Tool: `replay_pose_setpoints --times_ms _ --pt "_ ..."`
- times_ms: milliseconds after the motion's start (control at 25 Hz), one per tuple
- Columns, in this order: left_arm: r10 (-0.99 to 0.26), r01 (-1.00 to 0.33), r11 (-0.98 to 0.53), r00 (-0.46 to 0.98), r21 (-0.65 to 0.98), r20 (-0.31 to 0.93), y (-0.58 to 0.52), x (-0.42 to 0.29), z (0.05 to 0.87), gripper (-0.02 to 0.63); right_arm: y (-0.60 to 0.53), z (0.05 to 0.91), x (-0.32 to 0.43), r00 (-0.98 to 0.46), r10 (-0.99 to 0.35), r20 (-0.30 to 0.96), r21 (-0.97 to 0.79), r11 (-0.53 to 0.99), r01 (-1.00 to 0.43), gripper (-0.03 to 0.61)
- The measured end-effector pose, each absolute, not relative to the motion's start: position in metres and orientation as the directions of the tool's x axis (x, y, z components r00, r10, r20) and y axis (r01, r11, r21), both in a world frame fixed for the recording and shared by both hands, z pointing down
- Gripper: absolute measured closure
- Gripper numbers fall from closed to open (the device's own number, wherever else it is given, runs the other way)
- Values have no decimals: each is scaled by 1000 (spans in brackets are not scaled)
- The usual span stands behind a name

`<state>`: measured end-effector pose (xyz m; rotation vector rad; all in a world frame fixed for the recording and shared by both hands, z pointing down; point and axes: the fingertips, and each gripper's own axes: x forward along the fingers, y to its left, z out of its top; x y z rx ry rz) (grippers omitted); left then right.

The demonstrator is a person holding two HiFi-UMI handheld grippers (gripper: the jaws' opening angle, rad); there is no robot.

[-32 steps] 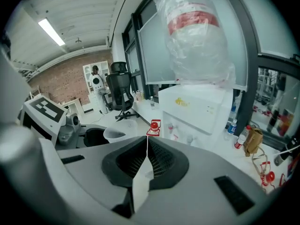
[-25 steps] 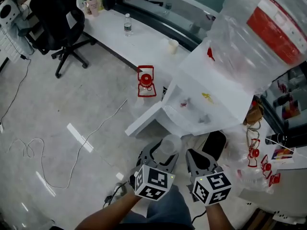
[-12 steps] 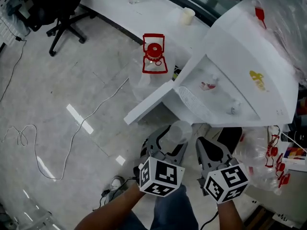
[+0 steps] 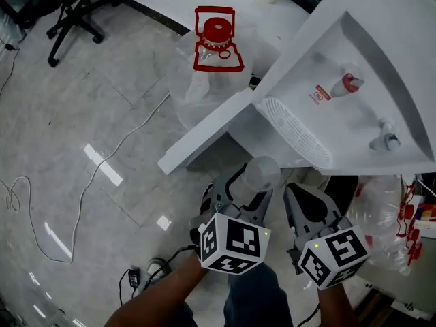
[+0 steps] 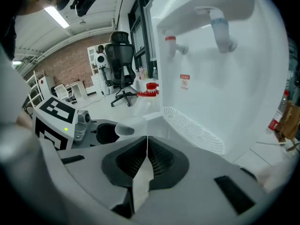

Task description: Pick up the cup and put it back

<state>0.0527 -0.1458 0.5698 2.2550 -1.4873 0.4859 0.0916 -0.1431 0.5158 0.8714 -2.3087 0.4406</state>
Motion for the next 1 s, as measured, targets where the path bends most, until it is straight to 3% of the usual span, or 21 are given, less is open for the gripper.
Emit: replay_pose_setpoints --times_ms 1000 --pt "-802 -890 -448 443 87 401 -244 99 785 348 -220 718 125 -575 -582 575 30 717 -696 557"
